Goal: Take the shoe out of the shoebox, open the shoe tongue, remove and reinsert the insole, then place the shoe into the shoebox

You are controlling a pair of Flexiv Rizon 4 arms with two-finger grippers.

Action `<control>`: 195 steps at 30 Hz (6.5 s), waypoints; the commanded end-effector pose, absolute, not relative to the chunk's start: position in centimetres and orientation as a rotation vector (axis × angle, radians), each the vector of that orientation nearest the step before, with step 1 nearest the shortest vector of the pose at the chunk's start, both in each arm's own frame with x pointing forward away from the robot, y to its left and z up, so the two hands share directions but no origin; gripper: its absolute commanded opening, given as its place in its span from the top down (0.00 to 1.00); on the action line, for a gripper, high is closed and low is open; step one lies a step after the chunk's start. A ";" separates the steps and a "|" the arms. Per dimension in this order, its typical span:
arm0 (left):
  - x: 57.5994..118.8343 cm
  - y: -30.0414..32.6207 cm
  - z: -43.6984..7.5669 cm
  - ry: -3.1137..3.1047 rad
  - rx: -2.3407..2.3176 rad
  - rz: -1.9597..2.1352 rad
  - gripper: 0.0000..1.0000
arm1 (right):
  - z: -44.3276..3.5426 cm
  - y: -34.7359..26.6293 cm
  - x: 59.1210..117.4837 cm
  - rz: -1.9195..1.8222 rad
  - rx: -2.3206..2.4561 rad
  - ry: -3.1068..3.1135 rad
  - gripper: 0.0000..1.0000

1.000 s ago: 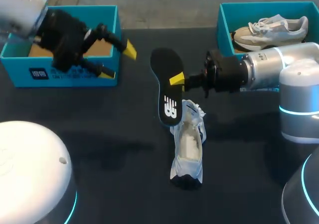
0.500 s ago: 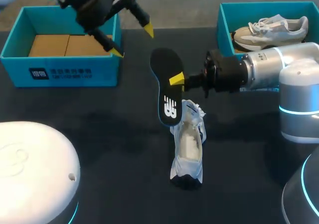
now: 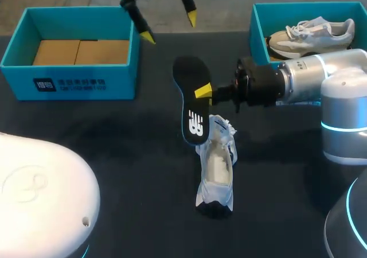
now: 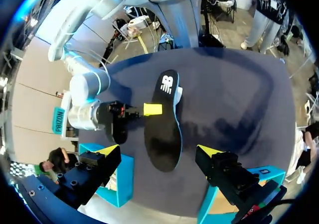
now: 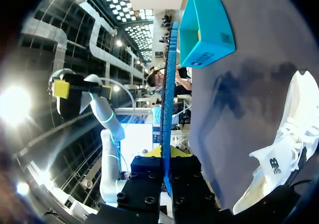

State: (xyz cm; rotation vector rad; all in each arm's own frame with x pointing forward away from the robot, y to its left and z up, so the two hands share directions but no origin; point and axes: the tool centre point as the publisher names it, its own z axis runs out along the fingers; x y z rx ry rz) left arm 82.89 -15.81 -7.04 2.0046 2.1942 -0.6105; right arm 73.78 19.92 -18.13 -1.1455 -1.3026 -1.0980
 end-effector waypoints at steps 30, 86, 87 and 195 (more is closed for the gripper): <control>84.9 -18.8 -7.6 2.399 2.176 -0.181 0.00 | -18.1 20.0 73.7 -1.098 -1.148 -1.302 1.00; 83.0 -12.8 -10.7 1.315 1.483 -1.057 0.00 | -18.1 20.0 73.7 -1.098 -1.148 -1.302 1.00; 83.0 -12.8 -10.7 1.315 1.483 -1.057 0.00 | -18.1 20.0 73.7 -1.098 -1.148 -1.302 1.00; 79.8 -20.2 -18.5 1.244 1.135 -1.051 1.00 | -18.1 20.0 73.7 -1.098 -1.148 -1.302 1.00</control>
